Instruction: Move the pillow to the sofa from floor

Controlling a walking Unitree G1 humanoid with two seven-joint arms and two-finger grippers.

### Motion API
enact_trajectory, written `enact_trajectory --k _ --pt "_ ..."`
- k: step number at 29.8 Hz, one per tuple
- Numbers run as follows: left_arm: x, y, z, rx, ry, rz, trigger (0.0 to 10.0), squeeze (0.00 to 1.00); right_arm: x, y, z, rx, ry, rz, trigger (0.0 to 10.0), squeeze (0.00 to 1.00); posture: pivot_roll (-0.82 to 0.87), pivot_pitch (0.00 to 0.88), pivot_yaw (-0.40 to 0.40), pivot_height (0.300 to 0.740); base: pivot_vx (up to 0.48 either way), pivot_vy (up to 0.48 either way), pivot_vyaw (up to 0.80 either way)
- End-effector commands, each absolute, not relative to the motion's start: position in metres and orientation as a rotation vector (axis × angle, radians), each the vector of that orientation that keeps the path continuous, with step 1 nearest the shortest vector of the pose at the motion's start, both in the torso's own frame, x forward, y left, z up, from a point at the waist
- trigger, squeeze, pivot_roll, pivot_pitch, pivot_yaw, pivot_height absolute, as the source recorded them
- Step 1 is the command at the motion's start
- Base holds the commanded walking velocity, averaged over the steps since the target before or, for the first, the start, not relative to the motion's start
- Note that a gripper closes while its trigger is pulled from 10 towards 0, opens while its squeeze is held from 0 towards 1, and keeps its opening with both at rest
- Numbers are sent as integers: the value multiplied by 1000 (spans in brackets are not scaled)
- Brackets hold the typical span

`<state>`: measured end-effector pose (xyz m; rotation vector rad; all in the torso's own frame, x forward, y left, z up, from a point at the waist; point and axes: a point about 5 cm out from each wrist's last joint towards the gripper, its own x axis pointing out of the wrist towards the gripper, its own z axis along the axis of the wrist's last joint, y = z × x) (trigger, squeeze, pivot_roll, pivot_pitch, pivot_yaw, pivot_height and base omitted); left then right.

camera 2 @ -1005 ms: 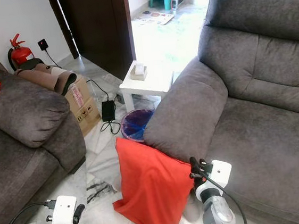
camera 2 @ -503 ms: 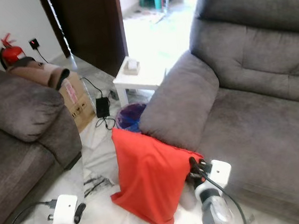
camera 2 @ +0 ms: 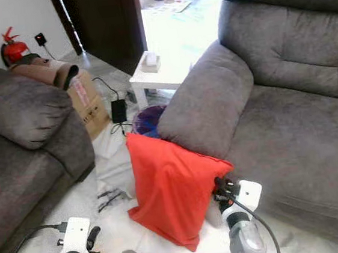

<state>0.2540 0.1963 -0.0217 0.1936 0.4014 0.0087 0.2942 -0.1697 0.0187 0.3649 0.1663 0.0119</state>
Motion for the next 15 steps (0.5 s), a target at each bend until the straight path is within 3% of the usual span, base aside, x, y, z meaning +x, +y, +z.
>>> enact_trajectory --k 1,15 --pt "246 202 -27 208 428 13 10000 0 289 -167 12 378 187 6 10000 0 18 174 58 632 0 0 0" --pt "250 200 -24 207 415 0 10000 0 287 -168 10 378 197 -5 10000 0 21 174 61 632 0 0 0"
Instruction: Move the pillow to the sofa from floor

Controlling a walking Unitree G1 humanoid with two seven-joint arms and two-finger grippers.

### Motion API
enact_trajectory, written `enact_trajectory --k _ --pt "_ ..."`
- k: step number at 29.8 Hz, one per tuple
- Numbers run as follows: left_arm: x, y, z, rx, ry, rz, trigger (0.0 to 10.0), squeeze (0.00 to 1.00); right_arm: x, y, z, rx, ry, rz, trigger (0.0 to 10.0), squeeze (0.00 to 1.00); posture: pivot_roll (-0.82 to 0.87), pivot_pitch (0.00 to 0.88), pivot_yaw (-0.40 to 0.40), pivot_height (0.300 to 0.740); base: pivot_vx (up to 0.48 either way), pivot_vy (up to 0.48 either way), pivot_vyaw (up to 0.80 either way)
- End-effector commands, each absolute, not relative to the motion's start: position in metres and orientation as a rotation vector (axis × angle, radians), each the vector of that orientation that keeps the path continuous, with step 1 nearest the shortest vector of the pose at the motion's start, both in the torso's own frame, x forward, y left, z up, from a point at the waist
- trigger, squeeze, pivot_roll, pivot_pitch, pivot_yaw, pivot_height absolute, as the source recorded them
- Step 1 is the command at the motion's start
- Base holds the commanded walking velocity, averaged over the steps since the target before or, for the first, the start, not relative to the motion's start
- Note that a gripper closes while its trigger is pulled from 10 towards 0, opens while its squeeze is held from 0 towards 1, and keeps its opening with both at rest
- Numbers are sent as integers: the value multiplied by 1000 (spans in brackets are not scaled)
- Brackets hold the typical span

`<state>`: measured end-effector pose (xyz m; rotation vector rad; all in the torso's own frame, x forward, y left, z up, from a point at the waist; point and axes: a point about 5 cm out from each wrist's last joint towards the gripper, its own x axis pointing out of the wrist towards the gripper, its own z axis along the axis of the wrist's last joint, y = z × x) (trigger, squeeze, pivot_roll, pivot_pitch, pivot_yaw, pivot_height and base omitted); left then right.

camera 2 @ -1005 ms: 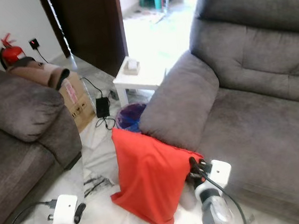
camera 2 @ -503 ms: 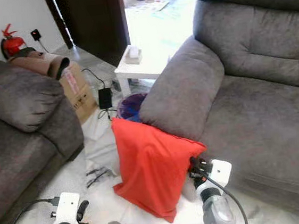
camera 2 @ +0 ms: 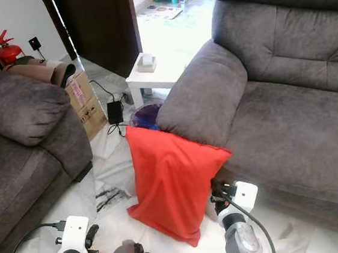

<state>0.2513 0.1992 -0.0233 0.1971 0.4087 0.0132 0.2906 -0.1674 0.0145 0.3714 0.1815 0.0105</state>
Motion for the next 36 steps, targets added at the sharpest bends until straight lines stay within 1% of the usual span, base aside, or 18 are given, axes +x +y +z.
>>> enact_trajectory --k 1,18,36 --pt "250 200 -24 206 415 1 10000 0 287 -168 10 378 198 -5 10000 0 21 174 61 632 0 0 0" --pt "252 198 -23 200 404 -8 10000 0 286 -166 9 386 197 -11 10000 0 24 165 63 632 0 0 0" --pt "257 198 -18 198 373 -14 10000 0 291 -174 17 403 146 -48 10000 0 29 171 69 632 252 0 0"
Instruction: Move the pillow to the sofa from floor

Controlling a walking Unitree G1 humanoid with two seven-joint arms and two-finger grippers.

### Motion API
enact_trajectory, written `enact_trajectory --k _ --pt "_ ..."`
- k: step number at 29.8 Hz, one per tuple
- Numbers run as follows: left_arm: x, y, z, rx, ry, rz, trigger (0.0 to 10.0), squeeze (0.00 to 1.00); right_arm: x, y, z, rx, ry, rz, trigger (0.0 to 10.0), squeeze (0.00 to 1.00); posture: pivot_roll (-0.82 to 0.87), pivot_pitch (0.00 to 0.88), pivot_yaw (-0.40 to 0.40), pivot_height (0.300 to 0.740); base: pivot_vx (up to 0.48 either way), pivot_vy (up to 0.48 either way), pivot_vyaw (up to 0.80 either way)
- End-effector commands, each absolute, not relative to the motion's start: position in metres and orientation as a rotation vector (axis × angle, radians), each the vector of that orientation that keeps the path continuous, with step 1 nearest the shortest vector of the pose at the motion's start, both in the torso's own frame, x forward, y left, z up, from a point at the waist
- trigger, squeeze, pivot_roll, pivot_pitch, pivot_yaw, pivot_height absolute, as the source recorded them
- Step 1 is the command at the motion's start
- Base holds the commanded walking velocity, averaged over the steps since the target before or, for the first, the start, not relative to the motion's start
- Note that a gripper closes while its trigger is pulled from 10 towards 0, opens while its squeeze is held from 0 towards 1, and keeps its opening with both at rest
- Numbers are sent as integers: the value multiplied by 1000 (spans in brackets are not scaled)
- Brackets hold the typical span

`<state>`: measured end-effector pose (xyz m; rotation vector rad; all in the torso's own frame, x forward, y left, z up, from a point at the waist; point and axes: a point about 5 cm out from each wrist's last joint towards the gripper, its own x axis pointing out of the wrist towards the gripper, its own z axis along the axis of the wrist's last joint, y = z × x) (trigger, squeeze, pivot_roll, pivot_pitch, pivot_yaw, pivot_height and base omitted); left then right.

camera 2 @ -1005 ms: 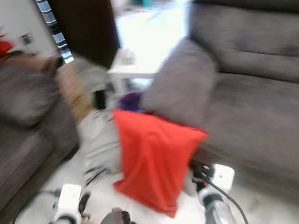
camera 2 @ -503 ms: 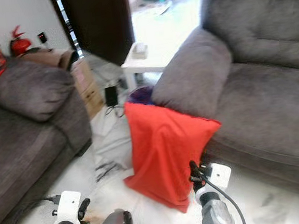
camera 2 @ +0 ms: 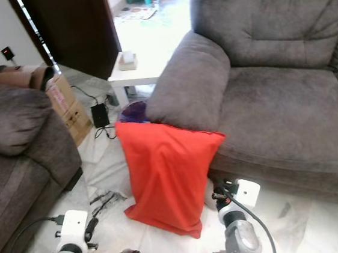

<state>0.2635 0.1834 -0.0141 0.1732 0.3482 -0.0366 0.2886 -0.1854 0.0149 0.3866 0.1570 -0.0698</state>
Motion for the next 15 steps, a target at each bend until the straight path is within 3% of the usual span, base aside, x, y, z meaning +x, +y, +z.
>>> enact_trajectory --k 1,15 --pt "257 198 -18 198 373 -14 10000 0 291 -174 17 403 146 -48 10000 0 29 171 69 632 285 0 0" --pt "264 196 -11 191 335 -11 10000 0 296 -176 23 380 128 -32 10000 0 32 172 66 632 295 0 0"
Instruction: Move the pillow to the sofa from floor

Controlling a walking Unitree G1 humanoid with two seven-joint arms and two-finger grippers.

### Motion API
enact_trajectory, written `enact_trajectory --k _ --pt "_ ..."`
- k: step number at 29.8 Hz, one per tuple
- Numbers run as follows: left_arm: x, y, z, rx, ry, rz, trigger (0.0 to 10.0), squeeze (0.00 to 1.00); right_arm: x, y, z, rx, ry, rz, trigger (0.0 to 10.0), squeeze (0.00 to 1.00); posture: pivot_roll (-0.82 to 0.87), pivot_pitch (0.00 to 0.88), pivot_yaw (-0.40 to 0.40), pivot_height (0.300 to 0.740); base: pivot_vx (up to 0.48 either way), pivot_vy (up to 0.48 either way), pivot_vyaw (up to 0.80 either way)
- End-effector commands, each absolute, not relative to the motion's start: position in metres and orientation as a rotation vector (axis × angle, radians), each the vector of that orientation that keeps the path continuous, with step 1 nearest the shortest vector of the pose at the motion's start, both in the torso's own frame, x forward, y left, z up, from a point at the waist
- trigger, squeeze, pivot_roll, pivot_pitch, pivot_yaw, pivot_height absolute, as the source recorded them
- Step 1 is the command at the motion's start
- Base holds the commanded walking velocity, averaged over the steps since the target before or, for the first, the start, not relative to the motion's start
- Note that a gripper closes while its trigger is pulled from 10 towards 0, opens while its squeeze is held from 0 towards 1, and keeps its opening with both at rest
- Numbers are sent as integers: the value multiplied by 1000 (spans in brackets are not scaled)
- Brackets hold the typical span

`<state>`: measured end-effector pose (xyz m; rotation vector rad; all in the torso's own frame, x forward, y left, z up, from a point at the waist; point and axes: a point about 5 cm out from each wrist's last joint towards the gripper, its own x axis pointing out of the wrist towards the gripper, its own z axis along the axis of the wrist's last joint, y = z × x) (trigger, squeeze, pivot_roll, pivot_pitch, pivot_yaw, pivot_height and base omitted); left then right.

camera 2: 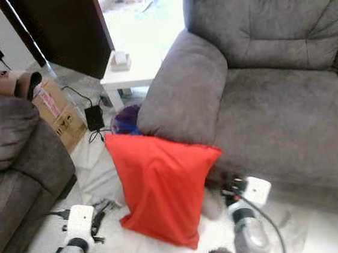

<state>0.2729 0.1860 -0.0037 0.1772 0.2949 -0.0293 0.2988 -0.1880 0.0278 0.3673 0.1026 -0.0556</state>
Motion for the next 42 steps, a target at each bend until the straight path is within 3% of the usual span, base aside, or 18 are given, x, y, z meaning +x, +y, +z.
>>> enact_trajectory --k 1,21,22,23,24,25,29,42 --pt "264 196 -11 189 335 -10 10000 0 296 -177 23 375 129 -34 10000 0 32 172 66 632 307 0 0" --pt "264 196 -11 181 336 19 10000 0 303 -201 26 280 188 -35 10000 0 41 177 57 632 226 0 0" --pt "264 195 -11 180 334 18 10000 0 304 -202 27 287 190 -22 10000 27 42 177 56 632 0 0 0" --pt "265 196 -11 180 333 18 10000 0 305 -202 28 284 193 -8 10000 847 44 179 56 632 0 0 0" --pt "265 196 -11 180 333 18 10000 0 305 -202 28 284 193 -8 10000 847 44 179 56 632 0 0 0" --pt "265 196 -10 178 331 17 10000 0 308 -197 29 235 224 82 10000 1000 46 182 59 632 0 0 0" --pt "265 195 -9 164 319 20 10000 0 308 -191 26 74 308 259 10000 1000 60 188 58 632 0 0 0" --pt "266 196 0 171 228 -21 10000 0 324 -208 48 -131 322 361 10000 1000 108 208 57 632 0 0 0"
